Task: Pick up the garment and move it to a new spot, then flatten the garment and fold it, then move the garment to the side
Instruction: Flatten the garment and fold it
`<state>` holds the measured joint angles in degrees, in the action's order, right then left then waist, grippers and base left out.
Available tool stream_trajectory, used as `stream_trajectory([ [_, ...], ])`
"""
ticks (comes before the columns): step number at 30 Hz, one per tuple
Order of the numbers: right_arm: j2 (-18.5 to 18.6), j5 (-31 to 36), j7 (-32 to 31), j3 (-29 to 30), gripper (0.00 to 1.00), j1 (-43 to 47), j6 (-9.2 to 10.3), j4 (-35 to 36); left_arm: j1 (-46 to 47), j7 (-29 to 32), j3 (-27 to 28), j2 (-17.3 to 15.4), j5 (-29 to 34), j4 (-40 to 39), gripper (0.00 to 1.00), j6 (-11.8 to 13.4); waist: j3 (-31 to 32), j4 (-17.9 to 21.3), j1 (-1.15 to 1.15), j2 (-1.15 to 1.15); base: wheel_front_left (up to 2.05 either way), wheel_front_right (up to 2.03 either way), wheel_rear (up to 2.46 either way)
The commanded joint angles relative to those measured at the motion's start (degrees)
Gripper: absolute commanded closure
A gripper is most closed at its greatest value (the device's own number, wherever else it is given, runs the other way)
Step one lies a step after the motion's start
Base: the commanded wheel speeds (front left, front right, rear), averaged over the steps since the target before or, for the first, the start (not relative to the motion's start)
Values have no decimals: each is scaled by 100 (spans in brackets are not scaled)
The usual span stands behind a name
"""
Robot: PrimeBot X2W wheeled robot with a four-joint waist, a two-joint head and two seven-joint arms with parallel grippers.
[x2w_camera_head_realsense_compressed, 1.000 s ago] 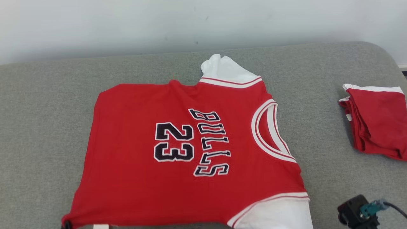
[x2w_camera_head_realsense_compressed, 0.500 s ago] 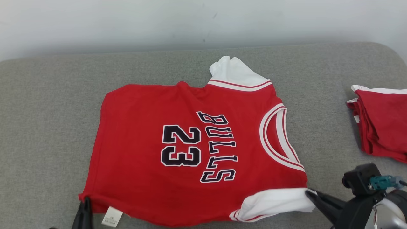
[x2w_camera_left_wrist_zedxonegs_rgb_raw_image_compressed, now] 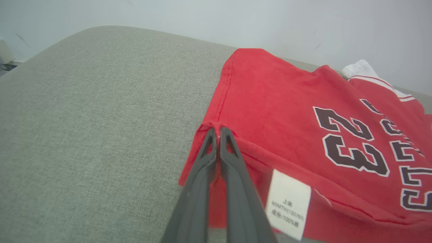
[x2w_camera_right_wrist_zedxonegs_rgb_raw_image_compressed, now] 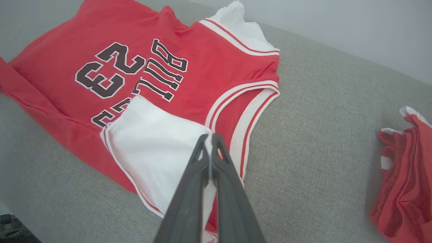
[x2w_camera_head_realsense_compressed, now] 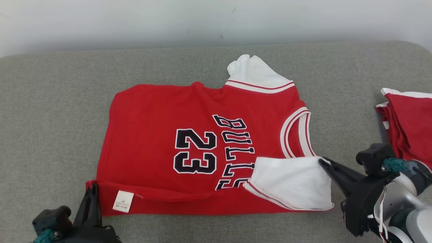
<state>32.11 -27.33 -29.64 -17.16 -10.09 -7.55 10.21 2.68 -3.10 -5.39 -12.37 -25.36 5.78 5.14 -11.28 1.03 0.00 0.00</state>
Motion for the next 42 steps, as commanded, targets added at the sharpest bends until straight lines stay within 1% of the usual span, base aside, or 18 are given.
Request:
stream_trajectory([
  [1, -4, 85, 117, -42, 100, -133, 14, -94, 115, 3, -17, -34, 29, 77, 100, 7, -24, 4, 0, 0, 0, 0, 0],
  [8, -42, 335, 788, -375, 100, -653, 14, -720, 459, -116, -93, -42, 109, 547, 100, -32, -111, 18, 0, 0, 0, 0, 0],
  [12, -88, 478, 1164, -414, 100, -862, 14, -954, 592, -196, -99, -62, 136, 752, 100, -1, -142, 37, 0, 0, 0, 0, 0],
  [16, -128, 572, 1392, -389, 100, -932, 14, -1090, 627, -226, -70, -60, 159, 887, 100, 87, -162, 52, 0, 0, 0, 0, 0],
  [21, -179, 652, 1600, -436, 100, -1072, 14, -1249, 713, -247, -77, -45, 151, 1063, 100, 134, -197, 51, 0, 0, 0, 0, 0],
  [29, -187, 752, 1780, -685, 100, -1405, 14, -1525, 896, -355, -155, -47, 182, 1250, 100, 102, -255, 15, 0, 0, 0, 0, 0],
  [30, -197, 758, 1811, -715, 100, -1450, 14, -1583, 934, -387, -168, -53, 194, 1271, 86, 99, -262, 3, 0, 0, 0, 0, 0],
  [31, -208, 762, 1827, -734, 100, -1484, 14, -1628, 963, -415, -183, -54, 210, 1286, 53, 95, -269, -9, 0, 0, 0, 0, 0],
  [32, -221, 767, 1852, -755, 100, -1525, 14, -1683, 989, -447, -196, -48, 227, 1310, 42, 92, -276, -23, 0, 0, 0, 0, 0],
  [33, -227, 776, 1877, -771, 100, -1569, 14, -1743, 1026, -463, -216, -45, 244, 1326, 9, 89, -280, -36, 0, 0, 0, 0, 0],
  [34, -237, 790, 1921, -760, 100, -1604, 14, -1797, 1062, -488, -238, -44, 253, 1341, 0, 84, -282, -50, 0, 0, 0, 0, 0],
  [36, -316, 804, 1988, -699, 100, -1651, 14, -1943, 1094, -509, -268, -36, 273, 1399, 0, 80, -284, -72, 0, 0, 0, 0, 0],
  [37, -350, 835, 2036, -697, 69, -1672, 14, -1995, 1113, -525, -281, -33, 284, 1431, 0, 76, -285, -83, 0, 0, 0, 0, 0],
  [38, -406, 847, 2056, -620, 0, -1688, 14, -2078, 1146, -601, -274, -36, 293, 1433, 0, 73, -284, -92, 0, 0, 0, 0, 0],
  [42, -597, 947, 2221, -421, 0, -1731, 14, -2189, 1127, -812, -217, -75, 265, 1452, 0, 72, -259, -113, 0, 0, 0, 0, 0],
])
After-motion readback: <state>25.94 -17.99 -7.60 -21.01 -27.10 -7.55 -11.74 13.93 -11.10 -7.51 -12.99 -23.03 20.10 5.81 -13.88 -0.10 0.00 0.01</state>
